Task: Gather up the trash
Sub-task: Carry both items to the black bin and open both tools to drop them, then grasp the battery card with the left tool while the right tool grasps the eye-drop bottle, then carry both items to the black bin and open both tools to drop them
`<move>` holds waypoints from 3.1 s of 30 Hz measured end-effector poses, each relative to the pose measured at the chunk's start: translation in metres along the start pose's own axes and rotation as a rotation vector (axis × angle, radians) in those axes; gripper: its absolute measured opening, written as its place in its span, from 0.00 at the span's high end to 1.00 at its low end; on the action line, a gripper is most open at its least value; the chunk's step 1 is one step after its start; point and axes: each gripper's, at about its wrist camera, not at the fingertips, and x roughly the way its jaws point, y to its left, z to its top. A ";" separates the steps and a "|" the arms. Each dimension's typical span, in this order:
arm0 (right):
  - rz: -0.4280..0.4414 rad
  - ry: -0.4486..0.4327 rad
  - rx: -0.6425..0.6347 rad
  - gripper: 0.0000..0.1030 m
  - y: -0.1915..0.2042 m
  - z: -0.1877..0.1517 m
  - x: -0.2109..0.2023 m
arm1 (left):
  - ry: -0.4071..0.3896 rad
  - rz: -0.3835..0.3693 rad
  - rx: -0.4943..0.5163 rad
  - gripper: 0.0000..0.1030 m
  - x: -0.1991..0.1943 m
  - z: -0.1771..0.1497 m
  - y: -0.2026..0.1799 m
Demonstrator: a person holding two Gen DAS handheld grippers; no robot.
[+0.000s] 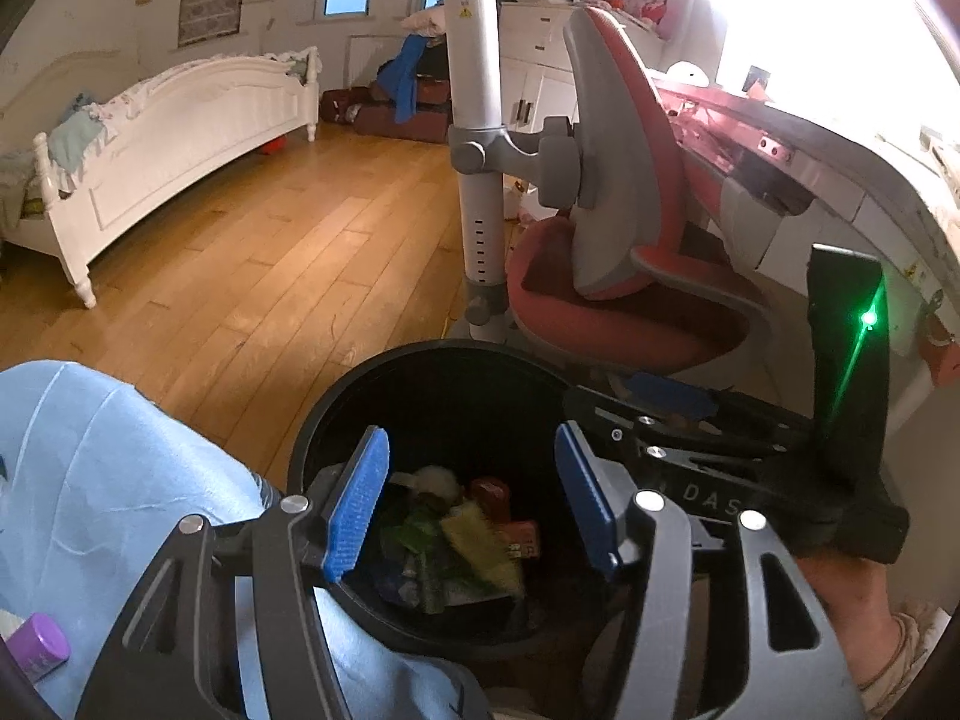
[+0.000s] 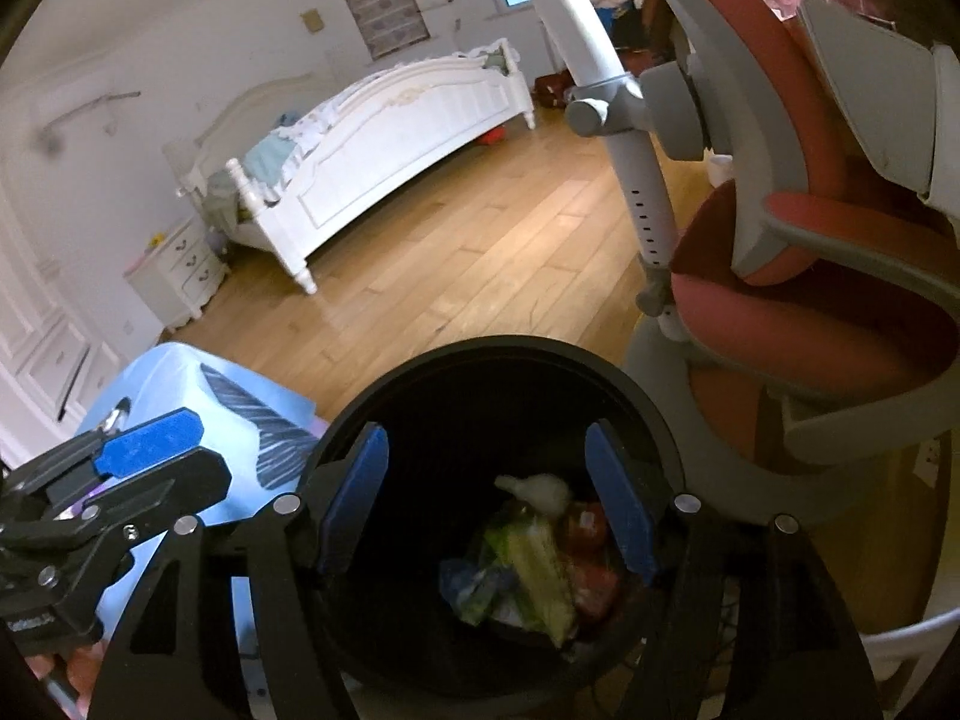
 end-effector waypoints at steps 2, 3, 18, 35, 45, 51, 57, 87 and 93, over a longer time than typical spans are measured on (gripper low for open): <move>0.009 0.004 -0.004 0.33 0.005 -0.002 -0.002 | -0.012 0.006 -0.008 0.41 -0.008 -0.002 0.003; 0.014 0.006 -0.008 0.33 0.008 -0.002 -0.002 | -0.022 0.013 -0.015 0.36 -0.013 -0.003 0.005; 0.210 0.070 -0.242 0.27 0.140 -0.001 -0.003 | -0.098 0.278 -0.270 0.18 -0.118 -0.054 0.150; 0.362 0.197 -0.538 0.23 0.308 0.007 0.041 | 0.146 0.502 -0.360 0.09 -0.094 -0.056 0.294; 0.353 0.276 -0.641 0.23 0.363 0.010 0.093 | 0.095 0.533 -0.338 0.41 -0.098 -0.064 0.308; 0.319 0.308 -0.705 0.23 0.398 0.011 0.125 | 0.065 0.482 -0.356 0.42 -0.108 -0.071 0.314; 0.262 0.371 -0.760 0.45 0.415 0.004 0.155 | 0.009 0.459 -0.370 0.42 -0.122 -0.078 0.314; 0.281 -0.079 -0.120 0.52 0.119 0.037 -0.029 | -0.167 0.162 -0.101 0.42 -0.116 -0.016 0.098; 0.230 -0.057 -0.046 0.52 0.069 0.025 -0.023 | -0.128 0.096 -0.052 0.42 -0.081 -0.010 0.056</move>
